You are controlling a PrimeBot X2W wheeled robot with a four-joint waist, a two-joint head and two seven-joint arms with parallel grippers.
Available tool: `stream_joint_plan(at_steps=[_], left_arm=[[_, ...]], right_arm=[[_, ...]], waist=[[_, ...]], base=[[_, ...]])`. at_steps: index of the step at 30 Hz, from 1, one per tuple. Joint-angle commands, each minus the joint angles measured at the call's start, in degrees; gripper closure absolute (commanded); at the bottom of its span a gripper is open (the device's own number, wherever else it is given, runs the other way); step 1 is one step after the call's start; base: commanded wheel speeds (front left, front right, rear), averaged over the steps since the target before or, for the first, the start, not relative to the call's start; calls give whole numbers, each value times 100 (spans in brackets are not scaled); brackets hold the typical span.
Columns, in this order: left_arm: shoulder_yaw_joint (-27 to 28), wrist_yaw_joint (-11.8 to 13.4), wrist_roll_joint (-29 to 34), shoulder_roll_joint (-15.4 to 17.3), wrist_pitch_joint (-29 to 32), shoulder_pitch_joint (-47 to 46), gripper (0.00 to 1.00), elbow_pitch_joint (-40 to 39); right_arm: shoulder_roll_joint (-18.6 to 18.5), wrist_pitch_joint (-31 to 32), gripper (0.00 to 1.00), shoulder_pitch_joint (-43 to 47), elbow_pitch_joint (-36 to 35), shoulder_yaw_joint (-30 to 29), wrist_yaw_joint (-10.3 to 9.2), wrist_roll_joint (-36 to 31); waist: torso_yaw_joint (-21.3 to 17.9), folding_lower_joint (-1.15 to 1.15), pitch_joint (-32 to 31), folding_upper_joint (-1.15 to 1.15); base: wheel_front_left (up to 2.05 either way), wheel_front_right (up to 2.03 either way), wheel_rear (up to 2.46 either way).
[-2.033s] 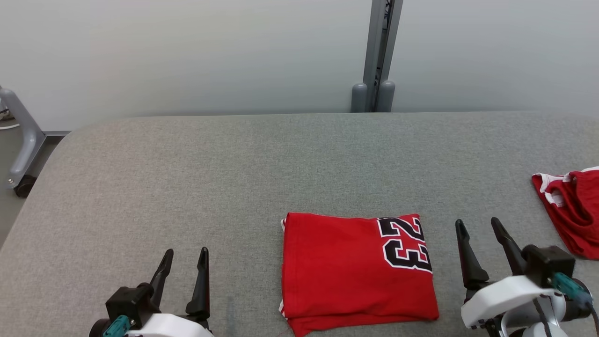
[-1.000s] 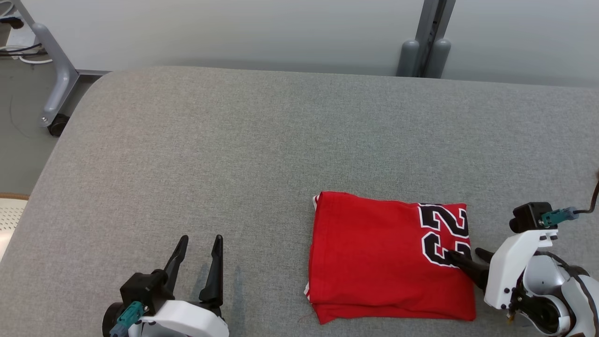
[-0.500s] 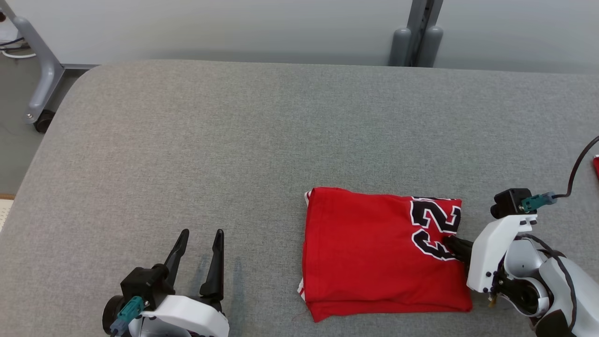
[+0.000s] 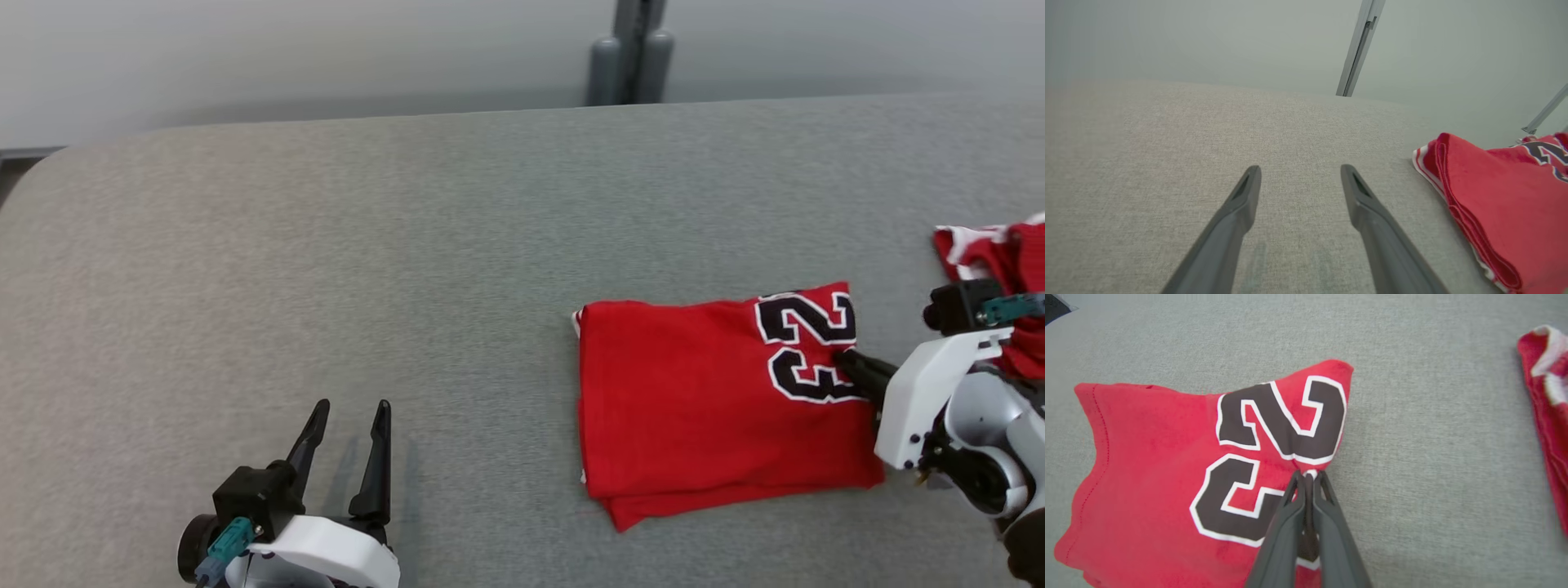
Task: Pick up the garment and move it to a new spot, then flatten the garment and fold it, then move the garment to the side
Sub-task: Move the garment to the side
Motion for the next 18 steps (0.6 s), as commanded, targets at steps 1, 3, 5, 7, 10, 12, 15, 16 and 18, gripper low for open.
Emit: stream_joint_plan(at_steps=[1,3,5,7,10,12,15,16,18], left_arm=[[11,-13,27,20,-10,-40,0,-5],[-28,-35,47,22,-6,-99,0,-2],[-55,-28,67,36,5,-143,0,-3],[-75,-26,97,50,12,-187,0,-3],[-102,-32,122,81,30,-247,0,-5],[-116,-34,133,109,56,-310,0,-14],[-154,-36,166,137,90,-369,0,-30],[-162,-34,173,151,109,-396,0,-40],[-176,-27,189,164,122,-435,0,-50]], right_arm=[[-56,-34,100,-59,-27,-12,-1,-37],[-180,-63,100,-149,-107,-65,-1,-96],[-230,-73,100,-212,-146,-84,-1,-156],[-241,-83,100,-253,-176,-117,-1,-173],[-252,-100,100,-321,-201,-145,-1,-251],[-229,-128,100,-369,-207,-160,-1,-305],[-151,-159,100,-422,-197,-186,-1,-344],[-125,-172,100,-455,-192,-184,0,-360],[-87,-203,100,-503,-169,-174,0,-382]], waist=[[-256,0,11,0],[-595,0,38,0],[-835,0,69,0],[-1061,0,103,0],[-1369,0,152,0],[-1548,0,185,0],[-1742,0,242,0],[-1789,0,263,0],[-1842,0,296,0]], base=[[0,0,0],[0,0,0],[0,0,0],[0,0,0],[0,0,0],[0,0,0],[0,0,0],[0,0,0],[0,0,0]])
